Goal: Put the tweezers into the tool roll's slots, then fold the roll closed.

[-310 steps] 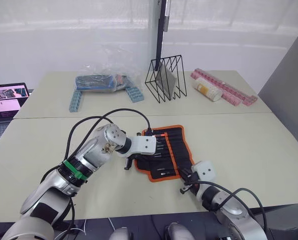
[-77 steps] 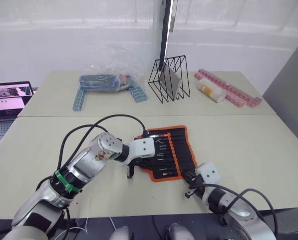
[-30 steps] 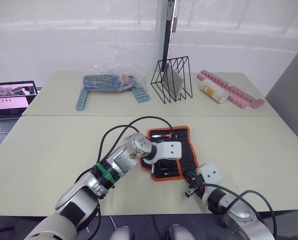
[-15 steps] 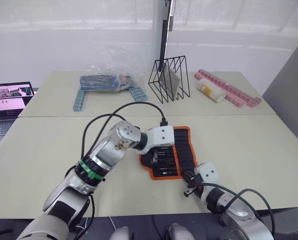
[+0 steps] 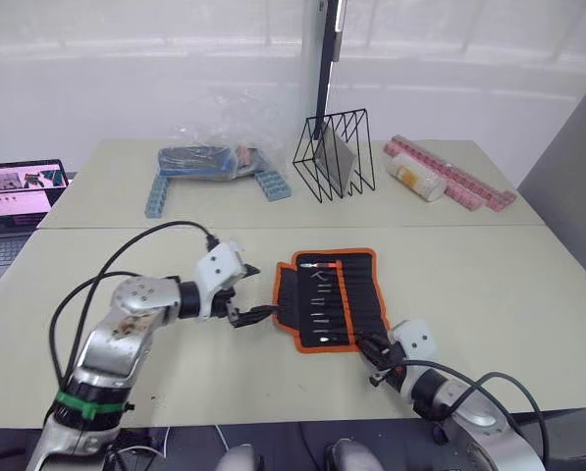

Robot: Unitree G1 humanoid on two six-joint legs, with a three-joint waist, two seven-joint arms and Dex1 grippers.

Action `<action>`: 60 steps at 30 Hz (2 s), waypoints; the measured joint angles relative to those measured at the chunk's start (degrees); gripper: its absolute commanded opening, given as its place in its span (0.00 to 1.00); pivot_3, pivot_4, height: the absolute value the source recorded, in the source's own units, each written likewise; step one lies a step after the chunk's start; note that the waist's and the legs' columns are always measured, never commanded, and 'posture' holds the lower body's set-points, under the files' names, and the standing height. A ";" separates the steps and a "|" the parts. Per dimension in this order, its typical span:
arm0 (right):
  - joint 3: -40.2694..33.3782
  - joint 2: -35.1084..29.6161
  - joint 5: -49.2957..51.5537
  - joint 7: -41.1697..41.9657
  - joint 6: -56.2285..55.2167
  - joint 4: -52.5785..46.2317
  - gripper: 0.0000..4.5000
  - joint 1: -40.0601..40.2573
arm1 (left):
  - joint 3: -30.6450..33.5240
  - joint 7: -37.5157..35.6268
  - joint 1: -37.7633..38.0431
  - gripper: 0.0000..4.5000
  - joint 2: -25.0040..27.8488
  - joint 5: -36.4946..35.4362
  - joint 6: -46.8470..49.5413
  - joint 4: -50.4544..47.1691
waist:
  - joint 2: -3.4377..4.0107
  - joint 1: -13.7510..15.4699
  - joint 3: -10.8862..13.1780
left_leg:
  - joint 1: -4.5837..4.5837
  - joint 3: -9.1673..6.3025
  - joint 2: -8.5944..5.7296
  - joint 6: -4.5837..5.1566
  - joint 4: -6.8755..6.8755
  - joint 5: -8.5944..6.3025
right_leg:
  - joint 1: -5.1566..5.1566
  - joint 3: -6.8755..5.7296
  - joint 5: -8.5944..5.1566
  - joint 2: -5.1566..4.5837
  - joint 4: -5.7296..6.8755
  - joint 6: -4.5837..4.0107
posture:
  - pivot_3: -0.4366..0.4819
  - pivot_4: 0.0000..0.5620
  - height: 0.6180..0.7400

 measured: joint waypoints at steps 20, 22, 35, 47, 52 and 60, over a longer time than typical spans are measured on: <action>2.67 -4.29 8.88 8.69 0.45 -7.59 0.99 -4.36 | 18.26 6.65 29.77 1.00 -0.15 -14.66 -3.69 -13.81 | 0.07 0.41 0.05 | 0.08 0.00 -0.07 -0.02 -0.10 0.00 | 0.02 -0.18 0.01 -0.64 -0.01 -0.03 | 0.48 0.27 0.87; 6.56 -2.72 6.33 6.77 1.05 -7.41 0.99 -6.80 | 18.19 7.12 30.91 1.00 -0.12 -14.64 -4.15 -14.04 | 0.08 0.31 0.06 | 0.09 0.02 -0.07 -0.02 -0.11 0.01 | 0.01 -0.19 0.01 -0.61 -0.01 -0.04 | 0.48 0.27 0.87; 21.66 4.43 -11.18 -3.21 2.60 6.68 0.99 -18.12 | 16.32 10.30 33.36 1.00 1.05 -14.21 -6.00 -16.12 | 0.09 0.20 0.06 | 0.05 0.02 -0.28 -0.04 -0.14 0.01 | -0.04 -0.24 0.01 -0.60 -0.01 -0.04 | 0.48 0.27 0.87; 22.10 8.51 -16.35 -7.97 0.46 8.48 0.43 -17.22 | 15.18 12.76 32.83 1.00 2.43 -14.43 -5.73 -17.34 | 0.10 -0.37 0.08 | 0.06 0.00 -0.28 -0.04 -0.17 0.01 | -0.05 -0.25 0.01 -0.62 -0.01 -0.04 | 0.48 0.27 0.87; 22.07 8.60 -16.58 -7.92 -0.12 8.38 0.05 -17.15 | 15.18 12.94 32.48 1.00 3.02 -14.72 -5.28 -17.34 | 0.11 -0.52 0.08 | 0.06 0.00 -0.29 -0.04 -0.17 0.01 | -0.06 -0.26 0.01 -0.60 -0.01 -0.04 | 0.48 0.27 0.87; 21.60 8.62 -15.85 -5.93 -1.90 8.87 0.01 -17.47 | 15.18 13.91 32.20 1.00 3.29 -14.75 -4.38 -17.36 | 0.11 -0.73 0.08 | 0.06 0.00 -0.29 -0.04 -0.18 0.01 | -0.05 -0.26 0.01 -0.59 -0.01 -0.04 | 0.48 0.27 0.87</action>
